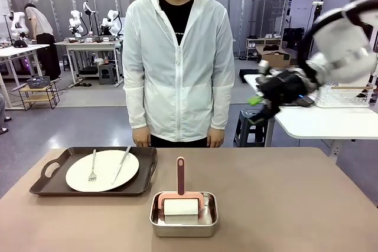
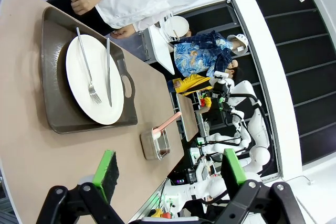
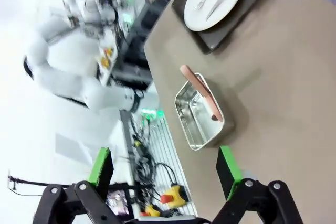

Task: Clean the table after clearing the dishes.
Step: When the right (or left) Handle tray is removed, use the right hand (or left hand) to clean the right (or left) side of the table with the Lint Roller.

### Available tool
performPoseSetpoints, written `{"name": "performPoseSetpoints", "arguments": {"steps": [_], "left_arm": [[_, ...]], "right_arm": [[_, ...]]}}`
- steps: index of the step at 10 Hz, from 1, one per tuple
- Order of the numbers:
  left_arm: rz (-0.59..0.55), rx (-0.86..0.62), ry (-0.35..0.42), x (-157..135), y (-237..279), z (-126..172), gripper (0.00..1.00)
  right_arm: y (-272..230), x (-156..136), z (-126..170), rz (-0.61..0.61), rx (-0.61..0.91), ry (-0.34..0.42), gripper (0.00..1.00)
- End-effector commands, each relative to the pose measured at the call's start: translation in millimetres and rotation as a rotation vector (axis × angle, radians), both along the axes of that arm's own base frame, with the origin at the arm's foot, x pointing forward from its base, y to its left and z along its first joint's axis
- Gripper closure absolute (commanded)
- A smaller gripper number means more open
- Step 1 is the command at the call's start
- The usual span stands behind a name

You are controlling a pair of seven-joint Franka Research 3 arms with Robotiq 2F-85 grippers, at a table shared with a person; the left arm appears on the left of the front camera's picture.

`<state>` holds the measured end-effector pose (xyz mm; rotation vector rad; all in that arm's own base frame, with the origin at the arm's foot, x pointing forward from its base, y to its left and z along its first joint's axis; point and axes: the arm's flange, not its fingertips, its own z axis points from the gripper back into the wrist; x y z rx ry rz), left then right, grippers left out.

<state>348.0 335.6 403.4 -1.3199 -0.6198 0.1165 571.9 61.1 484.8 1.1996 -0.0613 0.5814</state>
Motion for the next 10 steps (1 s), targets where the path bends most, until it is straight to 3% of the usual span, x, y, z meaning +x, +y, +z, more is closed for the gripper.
{"name": "performPoseSetpoints", "arguments": {"steps": [1,3,6,8,10], "left_arm": [[0.0,-0.004,-0.007,-3,2,2,0.0],[0.0,-0.004,-0.007,-3,2,2,0.0],[0.0,-0.004,-0.007,-3,2,2,0.0],[0.0,-0.004,-0.007,-3,2,2,0.0],[0.0,-0.004,-0.007,-3,2,2,0.0]], "right_arm": [[-50,-11,-16,-0.165,0.107,0.056,0.0],[-136,-27,-37,-0.319,0.098,0.068,0.0],[-244,-60,-47,-0.435,0.133,0.018,0.0],[-290,-83,-62,-0.529,0.159,0.051,0.0],[-314,-101,-98,-0.634,0.183,0.115,0.0]]}}
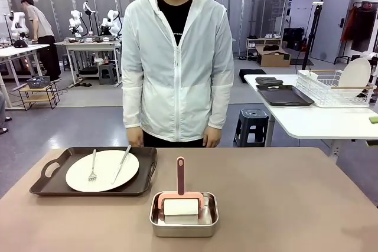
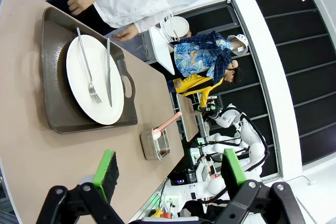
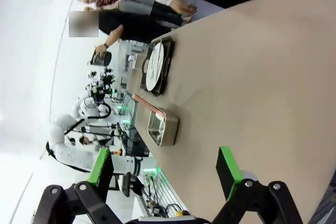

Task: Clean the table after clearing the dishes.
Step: When the right (or left) Handle tray is removed, use the right hand (or left hand) to clean the right (or left) side of the table with the Lint Roller.

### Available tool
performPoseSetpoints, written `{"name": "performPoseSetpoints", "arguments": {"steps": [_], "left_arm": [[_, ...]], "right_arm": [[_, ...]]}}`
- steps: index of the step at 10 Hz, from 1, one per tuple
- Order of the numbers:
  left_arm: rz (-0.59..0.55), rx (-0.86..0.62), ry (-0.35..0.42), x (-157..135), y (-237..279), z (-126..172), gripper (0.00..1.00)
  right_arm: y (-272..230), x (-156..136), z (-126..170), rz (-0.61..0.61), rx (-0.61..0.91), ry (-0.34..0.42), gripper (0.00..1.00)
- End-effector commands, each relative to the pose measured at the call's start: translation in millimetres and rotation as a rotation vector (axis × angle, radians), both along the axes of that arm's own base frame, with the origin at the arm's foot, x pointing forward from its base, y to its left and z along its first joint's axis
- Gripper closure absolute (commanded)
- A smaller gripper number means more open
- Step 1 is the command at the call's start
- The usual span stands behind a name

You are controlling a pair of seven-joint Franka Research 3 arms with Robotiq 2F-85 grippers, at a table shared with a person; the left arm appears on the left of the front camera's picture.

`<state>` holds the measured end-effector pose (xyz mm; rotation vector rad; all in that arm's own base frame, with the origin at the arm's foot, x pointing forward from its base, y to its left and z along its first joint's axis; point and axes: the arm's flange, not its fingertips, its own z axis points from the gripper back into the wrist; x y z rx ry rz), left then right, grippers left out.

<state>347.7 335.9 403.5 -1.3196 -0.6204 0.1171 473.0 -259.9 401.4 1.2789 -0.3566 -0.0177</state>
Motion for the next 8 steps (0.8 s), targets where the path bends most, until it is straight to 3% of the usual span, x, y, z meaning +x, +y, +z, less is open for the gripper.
{"name": "performPoseSetpoints", "arguments": {"steps": [1,2,3,8], "left_arm": [[-0.001,-0.004,-0.007,-3,2,2,0.0],[-0.001,-0.004,-0.007,-3,2,2,0.0],[-0.001,-0.004,-0.007,-3,2,2,0.0],[-0.001,-0.004,-0.007,-3,2,2,0.0]], "right_arm": [[2,-9,-25,-0.075,0.061,-0.028,0.0],[3,-8,-28,-0.121,0.047,-0.019,0.0],[-6,-8,-18,-0.032,0.027,0.017,0.0],[-6,-8,-18,-0.032,0.027,0.017,0.0]]}}
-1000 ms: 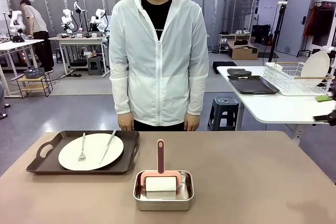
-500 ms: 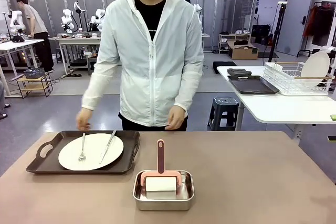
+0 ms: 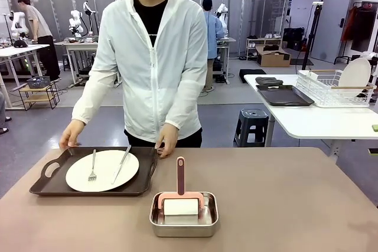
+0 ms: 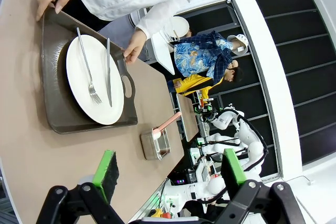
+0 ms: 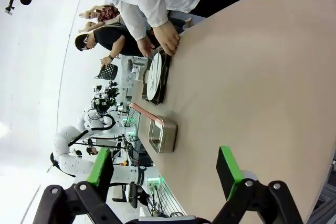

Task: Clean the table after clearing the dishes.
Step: When the right (or left) Handle tray is removed, use the right hand (or left hand) to clean the right (or left) side of the table with the Lint Roller.

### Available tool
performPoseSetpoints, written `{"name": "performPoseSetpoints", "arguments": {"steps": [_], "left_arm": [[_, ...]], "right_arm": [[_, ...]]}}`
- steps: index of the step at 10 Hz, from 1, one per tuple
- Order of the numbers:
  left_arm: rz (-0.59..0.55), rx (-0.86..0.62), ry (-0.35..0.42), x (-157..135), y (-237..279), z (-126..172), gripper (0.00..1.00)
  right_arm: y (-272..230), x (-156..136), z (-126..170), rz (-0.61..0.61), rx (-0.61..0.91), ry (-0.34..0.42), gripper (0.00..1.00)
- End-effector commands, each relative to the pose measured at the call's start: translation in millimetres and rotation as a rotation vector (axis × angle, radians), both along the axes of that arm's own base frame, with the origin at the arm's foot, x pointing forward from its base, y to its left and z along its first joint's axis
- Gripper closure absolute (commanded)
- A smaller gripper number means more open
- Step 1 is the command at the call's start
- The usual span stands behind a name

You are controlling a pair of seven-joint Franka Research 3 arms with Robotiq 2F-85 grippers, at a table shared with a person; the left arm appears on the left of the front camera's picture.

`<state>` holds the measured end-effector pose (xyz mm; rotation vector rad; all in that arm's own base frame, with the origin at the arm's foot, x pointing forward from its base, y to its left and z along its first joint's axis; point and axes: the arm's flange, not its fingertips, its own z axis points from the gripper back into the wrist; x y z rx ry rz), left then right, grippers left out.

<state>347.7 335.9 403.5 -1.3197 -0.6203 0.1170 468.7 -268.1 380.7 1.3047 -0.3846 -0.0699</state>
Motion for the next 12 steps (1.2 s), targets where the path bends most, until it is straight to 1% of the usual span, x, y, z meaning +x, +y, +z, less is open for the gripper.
{"name": "performPoseSetpoints", "arguments": {"steps": [1,12], "left_arm": [[-0.001,-0.004,-0.007,-2.6,1.9,2.1,0.0],[-0.001,-0.004,-0.007,-2.6,1.9,2.1,0.0]], "right_arm": [[2.1,-3.3,2.7,0.017,-0.008,0.012,0.0],[2.1,-3.3,2.7,0.017,-0.008,0.012,0.0]]}}
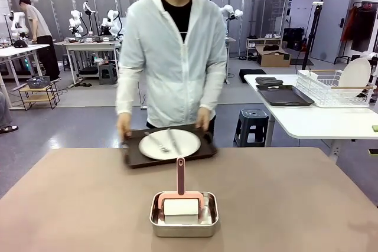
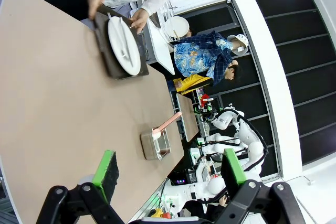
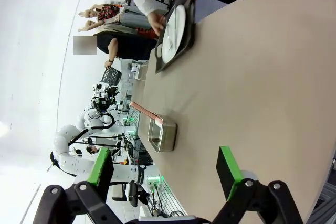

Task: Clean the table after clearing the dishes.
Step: When the right (or left) Handle tray is removed, use the right hand (or left hand) to clean the right (or left) side of the table with the Lint Roller.

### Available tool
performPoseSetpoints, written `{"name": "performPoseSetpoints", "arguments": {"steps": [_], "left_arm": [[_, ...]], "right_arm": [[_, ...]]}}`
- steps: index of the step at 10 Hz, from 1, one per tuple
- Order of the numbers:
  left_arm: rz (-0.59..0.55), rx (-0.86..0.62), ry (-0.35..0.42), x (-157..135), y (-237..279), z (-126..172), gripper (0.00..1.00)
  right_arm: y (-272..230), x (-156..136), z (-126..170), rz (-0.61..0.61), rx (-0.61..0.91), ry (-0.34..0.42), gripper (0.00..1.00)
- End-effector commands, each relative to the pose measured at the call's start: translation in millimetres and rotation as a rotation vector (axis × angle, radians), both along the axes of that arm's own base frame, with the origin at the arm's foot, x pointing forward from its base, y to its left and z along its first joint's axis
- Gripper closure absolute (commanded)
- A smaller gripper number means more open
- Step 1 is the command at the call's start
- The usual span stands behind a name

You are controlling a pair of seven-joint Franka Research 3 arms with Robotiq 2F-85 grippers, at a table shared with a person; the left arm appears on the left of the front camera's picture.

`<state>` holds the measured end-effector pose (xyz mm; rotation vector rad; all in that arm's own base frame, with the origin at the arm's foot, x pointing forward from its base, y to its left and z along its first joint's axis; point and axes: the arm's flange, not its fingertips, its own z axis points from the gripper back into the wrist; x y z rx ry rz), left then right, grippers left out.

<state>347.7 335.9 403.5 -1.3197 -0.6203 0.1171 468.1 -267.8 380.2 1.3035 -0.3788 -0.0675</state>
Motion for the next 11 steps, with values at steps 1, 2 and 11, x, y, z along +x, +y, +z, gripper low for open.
{"name": "performPoseSetpoints", "arguments": {"steps": [1,2,11], "left_arm": [[-0.001,-0.004,-0.007,-3,2,2,0.0],[0.0,0.0,0.0,0,0,0,0.0],[-0.785,1.04,-0.624,33,-299,232,0.0]], "right_arm": [[2,-3,3,0.013,-0.007,0.008,0.0],[2,-3,3,0.013,-0.007,0.008,0.0],[2,-3,3,0.013,-0.007,0.008,0.0]]}}
